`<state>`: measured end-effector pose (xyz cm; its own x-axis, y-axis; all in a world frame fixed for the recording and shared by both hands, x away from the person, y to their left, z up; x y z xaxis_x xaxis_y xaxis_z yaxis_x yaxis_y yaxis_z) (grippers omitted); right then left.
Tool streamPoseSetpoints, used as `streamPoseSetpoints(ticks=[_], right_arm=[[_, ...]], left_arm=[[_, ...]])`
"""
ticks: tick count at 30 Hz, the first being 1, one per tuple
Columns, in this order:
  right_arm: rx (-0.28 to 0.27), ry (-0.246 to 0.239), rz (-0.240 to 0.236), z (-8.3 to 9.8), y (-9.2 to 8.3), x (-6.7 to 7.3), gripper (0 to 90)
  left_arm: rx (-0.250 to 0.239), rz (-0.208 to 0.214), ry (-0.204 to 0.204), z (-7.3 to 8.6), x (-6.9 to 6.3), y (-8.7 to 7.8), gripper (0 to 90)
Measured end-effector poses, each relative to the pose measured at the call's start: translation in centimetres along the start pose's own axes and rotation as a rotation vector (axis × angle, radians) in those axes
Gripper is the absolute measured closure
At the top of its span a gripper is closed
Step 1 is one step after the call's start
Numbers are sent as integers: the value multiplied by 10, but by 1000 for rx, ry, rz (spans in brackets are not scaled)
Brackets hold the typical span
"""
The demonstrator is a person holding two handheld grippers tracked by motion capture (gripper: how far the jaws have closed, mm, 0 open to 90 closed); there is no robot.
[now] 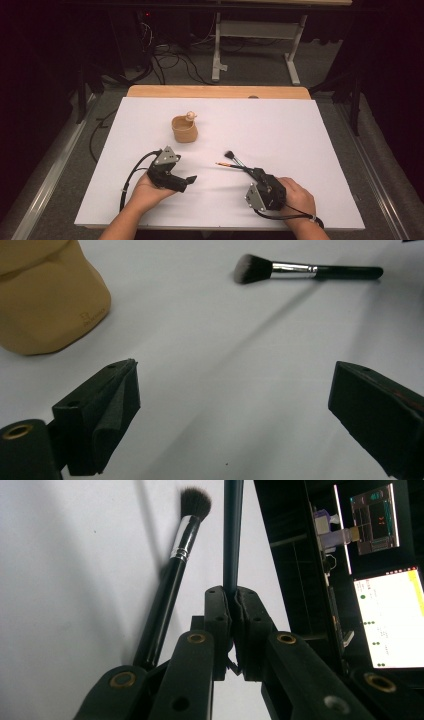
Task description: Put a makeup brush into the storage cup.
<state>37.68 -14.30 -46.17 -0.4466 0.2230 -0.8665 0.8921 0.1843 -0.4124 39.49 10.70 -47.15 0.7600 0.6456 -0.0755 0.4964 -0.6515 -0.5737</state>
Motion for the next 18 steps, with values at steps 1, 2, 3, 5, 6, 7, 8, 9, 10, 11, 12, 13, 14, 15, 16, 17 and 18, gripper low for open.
streamPoseSetpoints(ticks=[1, 2, 3, 5, 6, 7, 8, 9, 10, 11, 12, 13, 14, 15, 16, 17, 18], right_arm=[[-1, 1, 2, 0, 0, 0, 872], [1, 3, 3, 0, 0, -1, 872], [0, 6, 3, 0, 0, -1, 872], [-2, 12, 0, 0, 0, -1, 872], [1, 15, 1, 1, 0, -1, 872], [-2, 19, -1, 1, 0, -1, 872], [0, 24, 1, 2, 0, -1, 872], [2, 30, -2, 3, 0, -1, 872], [3, 36, -3, 3, 0, -1, 872], [-1, 44, -9, 4, 0, 0, 872], [-1, 50, -9, 4, -1, -1, 872], [-3, 59, -12, 5, -1, -1, 872], [-8, 63, -14, 5, -1, -1, 872], [-10, 77, -20, 5, -1, 0, 872], [-12, 83, -22, 5, -1, 0, 872], [-15, 86, -22, 5, -1, -1, 872], [-15, 105, -27, 5, -1, -1, 872]], left_arm=[[-13, -2, -8, 0, 0, -1, 67], [-19, -1, -13, 1, 0, -1, 61], [-24, -4, -13, 1, 1, -2, 49], [-62, 7, -37, 1, 0, -3, 24], [-77, 10, -45, 1, 0, -4, 19], [-80, 6, -44, 2, -1, -3, 6], [-84, 5, -43, 2, -1, -3, 2], [-92, 2, -46, 3, -1, -3, 2], [-104, -1, -47, 3, 0, -3, 0], [-113, -6, -47, 2, 0, -3, 0], [-129, -13, -51, 1, 1, -4, 0], [-141, -19, -53, 0, 2, -4, 0], [-150, -22, -54, -1, 2, -5, 0], [-158, -26, -59, -1, 3, -5, 0], [-160, -28, -61, 0, 3, -5, 1], [-161, -29, -61, 0, 4, -5, 0], [-161, -29, -61, 0, 4, -5, 0]])
Point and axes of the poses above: each handheld gripper's, and its own axes: y roughly forward along the jaws, z roughly out of its underside, x roughly to its left, the point moved 9 cm from there along y, roughly forward along the jaws, and after that the axes turned 1 degree about x, right-handed, at the moved point
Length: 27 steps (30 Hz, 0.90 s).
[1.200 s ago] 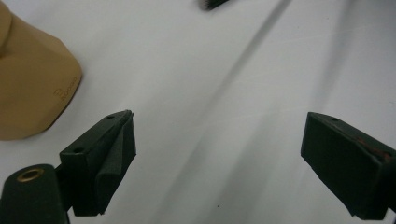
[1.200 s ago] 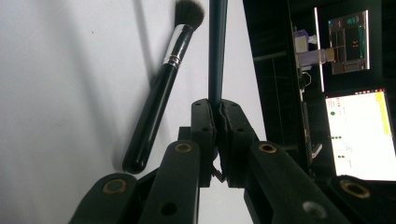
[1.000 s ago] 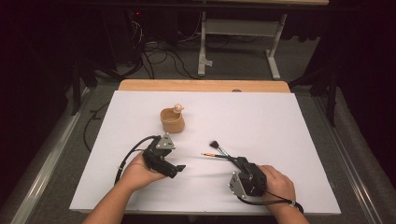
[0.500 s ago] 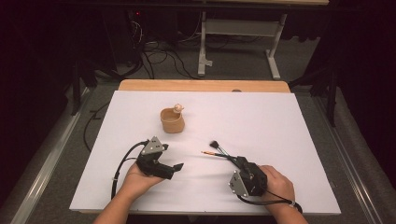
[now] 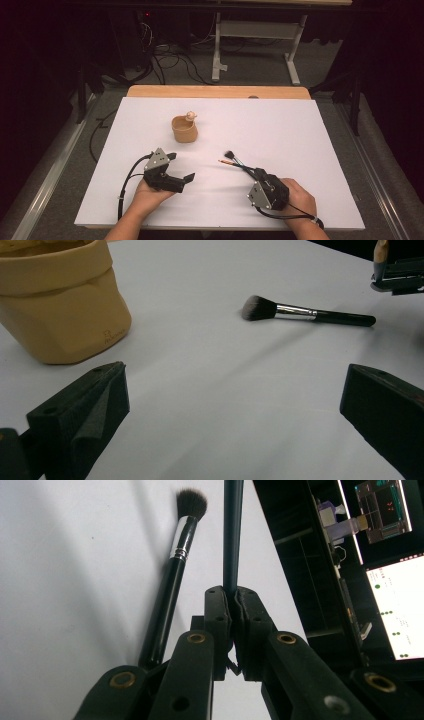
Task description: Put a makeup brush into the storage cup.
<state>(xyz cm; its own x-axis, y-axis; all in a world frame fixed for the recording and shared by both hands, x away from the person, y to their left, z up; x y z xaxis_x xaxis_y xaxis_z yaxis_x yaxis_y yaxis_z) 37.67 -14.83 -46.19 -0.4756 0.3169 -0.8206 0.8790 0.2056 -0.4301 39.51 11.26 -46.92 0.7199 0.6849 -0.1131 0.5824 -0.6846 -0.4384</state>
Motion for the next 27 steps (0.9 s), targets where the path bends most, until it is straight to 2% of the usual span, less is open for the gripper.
streamPoseSetpoints(ticks=[4, 11, 13, 21, 27], right_arm=[[-9, 31, -12, 1, 0, -2, 871], [-31, 140, -44, 3, 1, 0, 871], [-43, 147, -49, 2, 1, -1, 871], [-71, 290, -92, 4, 2, -4, 870], [-82, 421, -128, 9, 4, -7, 870]], left_arm=[[-15, 23, -7, 1, -3, 1, 1], [-32, 10, -12, 1, -2, -2, 2], [-38, 4, -13, 0, -1, -3, 2], [-36, 3, -17, 1, -1, -4, 3], [-41, 1, -18, 1, -1, -4, 3]])
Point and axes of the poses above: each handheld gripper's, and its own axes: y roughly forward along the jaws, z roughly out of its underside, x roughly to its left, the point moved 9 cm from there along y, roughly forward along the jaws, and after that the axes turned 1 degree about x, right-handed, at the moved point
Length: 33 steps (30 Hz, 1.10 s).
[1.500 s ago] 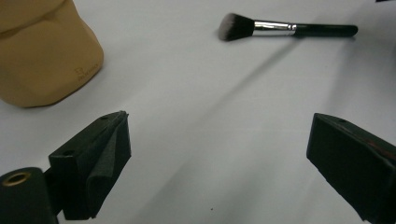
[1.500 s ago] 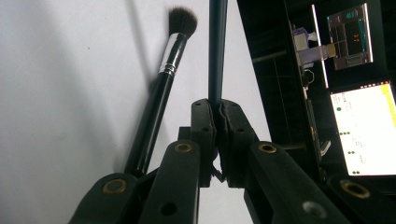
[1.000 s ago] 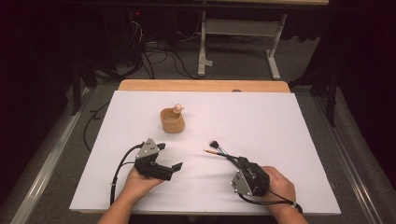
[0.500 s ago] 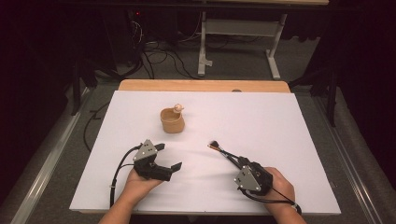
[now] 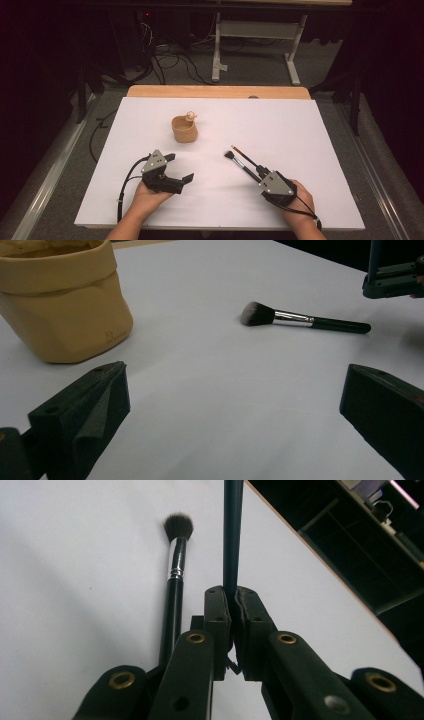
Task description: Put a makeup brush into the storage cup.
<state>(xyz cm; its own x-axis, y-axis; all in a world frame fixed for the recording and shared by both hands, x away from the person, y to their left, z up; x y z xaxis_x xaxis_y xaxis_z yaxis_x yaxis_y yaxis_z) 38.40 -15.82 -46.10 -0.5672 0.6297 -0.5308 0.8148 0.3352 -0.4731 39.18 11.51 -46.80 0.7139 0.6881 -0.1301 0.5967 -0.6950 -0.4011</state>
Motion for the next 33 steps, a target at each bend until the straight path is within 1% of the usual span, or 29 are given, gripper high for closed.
streamPoseSetpoints(ticks=[2, 3, 4, 5, 8, 9, 13, 18, 20, 23, 25, 26, 27, 29, 33], right_arm=[[-5, 47, -16, 1, 0, -1, 870], [-8, 58, -19, 1, 0, -2, 870], [-3, 81, -25, 2, 0, -2, 870], [-11, 87, -30, 3, 0, -4, 870], [-20, 144, -40, 4, 0, -6, 870], [-21, 156, -48, 4, 0, -7, 870], [-39, 234, -81, 5, 0, -9, 870], [-70, 309, -113, 6, -1, -13, 870], [-88, 353, -138, 6, 0, -13, 870], [-101, 381, -149, 8, 1, -14, 870], [-107, 408, -158, 10, 2, -16, 871], [-109, 430, -162, 10, 2, -16, 871], [-117, 430, -164, 10, 2, -17, 871], [-117, 453, -177, 11, 2, -16, 871], [-143, 453, -186, 8, 0, -16, 871]], left_arm=[[1, 0, 0, 0, 0, 0, 3], [1, 0, 1, 0, 0, 0, 3], [0, -1, 2, 0, 0, 0, 3], [-1, -1, 2, 0, 0, 0, 3], [-4, -1, 0, -1, -1, 0, 5], [-4, 0, 0, -1, -1, 0, 5], [-9, 2, 1, -1, -1, -1, 7], [-17, 7, -2, -3, -2, -2, 11], [-19, 7, 0, -3, -2, -2, 13], [-24, 10, 0, -4, -2, -3, 15], [-26, 9, 1, -4, -2, -3, 19], [-27, 8, 2, -4, -2, -3, 22], [-28, 9, 1, -4, -2, -3, 23], [-34, 12, -3, -5, -3, -3, 23], [-39, -1, 8, -5, -3, -3, 28]])
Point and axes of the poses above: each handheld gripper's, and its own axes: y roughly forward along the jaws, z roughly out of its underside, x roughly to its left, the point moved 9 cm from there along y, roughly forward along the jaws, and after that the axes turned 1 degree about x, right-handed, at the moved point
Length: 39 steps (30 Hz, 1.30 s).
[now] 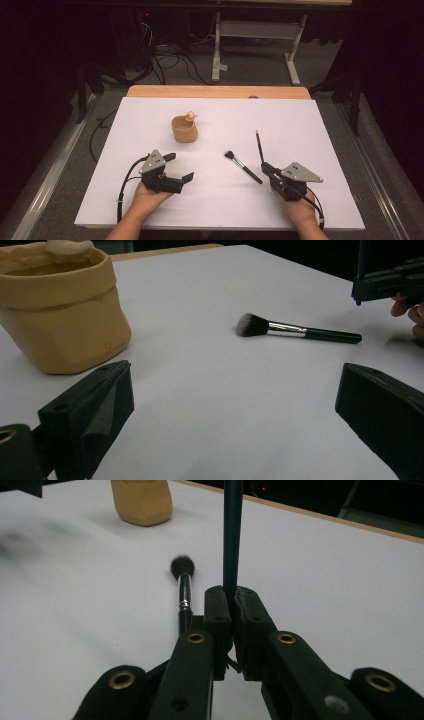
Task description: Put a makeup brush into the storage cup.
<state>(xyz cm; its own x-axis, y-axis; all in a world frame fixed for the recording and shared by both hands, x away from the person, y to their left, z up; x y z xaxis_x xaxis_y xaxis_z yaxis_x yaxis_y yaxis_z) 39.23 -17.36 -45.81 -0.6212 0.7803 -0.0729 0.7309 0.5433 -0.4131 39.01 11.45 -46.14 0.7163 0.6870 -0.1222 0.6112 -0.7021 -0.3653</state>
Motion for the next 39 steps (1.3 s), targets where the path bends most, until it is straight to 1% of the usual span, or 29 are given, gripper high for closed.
streamPoseSetpoints(ticks=[1, 2, 3, 6, 7, 8, 9, 10, 11, 12, 14, 17, 19, 20, 23, 24, 26, 28, 29, 30, 31, 32, 36, 37, 39], right_arm=[[-7, 5, -6, -1, 0, 1, 870], [-1, 13, -4, -1, 0, 2, 870], [-3, -4, -4, -1, 0, 2, 871], [-8, -6, -10, -2, 0, 4, 871], [-8, 3, -13, -2, -1, 5, 871], [-9, -5, -11, -3, -1, 5, 870], [-11, -1, -13, -4, -1, 6, 871], [-16, -13, -18, -4, 0, 6, 871], [-16, -6, -20, -5, 0, 8, 871], [-15, -13, -21, -6, 0, 9, 871], [-29, -9, -32, -11, -1, 13, 870], [-52, -9, -40, -19, 0, 17, 870], [-53, -7, -50, -22, 2, 22, 871], [-57, -14, -55, -24, 3, 24, 871], [-50, -19, -63, -27, 7, 28, 870], [-53, -20, -66, -29, 8, 30, 871], [-58, -24, -72, -32, 10, 32, 870], [-49, -23, -67, -33, 10, 32, 870], [-56, -10, -71, -35, 11, 32, 871], [-58, -18, -69, -36, 12, 32, 871], [-56, -13, -65, -37, 13, 32, 871], [-56, -22, -67, -38, 13, 33, 870], [-58, -22, -67, -41, 16, 34, 871], [-55, -27, -66, -42, 17, 34, 871], [-51, -34, -62, -44, 19, 35, 871]], left_arm=[[0, 0, 0, 0, 0, 0, 28], [-4, 0, -1, -1, 0, 0, 28], [-6, 2, -3, -1, -1, 0, 28], [-16, 13, 1, -2, -3, 1, 32], [-17, 15, 3, -2, -4, 1, 39], [-18, 17, 2, -2, -5, 1, 45], [-20, 21, -1, -2, -6, 1, 46], [-22, 22, -4, -3, -6, 2, 46], [-24, 24, -5, -3, -7, 2, 46], [-26, 27, -8, -4, -8, 2, 46], [-26, 39, -19, -6, -11, 3, 45], [-20, 47, -3, -9, -16, 5, 44], [-25, 54, 0, -11, -19, 7, 42], [-27, 56, 1, -13, -21, 8, 38], [-36, 64, -1, -16, -24, 9, 29], [-44, 73, 4, -19, -27, 10, 26], [-51, 76, 14, -23, -28, 11, 22], [-48, 79, 18, -27, -29, 12, 18], [-50, 81, 21, -29, -29, 12, 16], [-51, 83, 23, -32, -30, 13, 15], [-50, 83, 28, -34, -30, 13, 15], [-54, 83, 31, -36, -30, 13, 14], [-58, 83, 37, -43, -28, 13, 13], [-58, 83, 37, -43, -28, 13, 13], [-68, 84, 30, -48, -26, 15, 13]])
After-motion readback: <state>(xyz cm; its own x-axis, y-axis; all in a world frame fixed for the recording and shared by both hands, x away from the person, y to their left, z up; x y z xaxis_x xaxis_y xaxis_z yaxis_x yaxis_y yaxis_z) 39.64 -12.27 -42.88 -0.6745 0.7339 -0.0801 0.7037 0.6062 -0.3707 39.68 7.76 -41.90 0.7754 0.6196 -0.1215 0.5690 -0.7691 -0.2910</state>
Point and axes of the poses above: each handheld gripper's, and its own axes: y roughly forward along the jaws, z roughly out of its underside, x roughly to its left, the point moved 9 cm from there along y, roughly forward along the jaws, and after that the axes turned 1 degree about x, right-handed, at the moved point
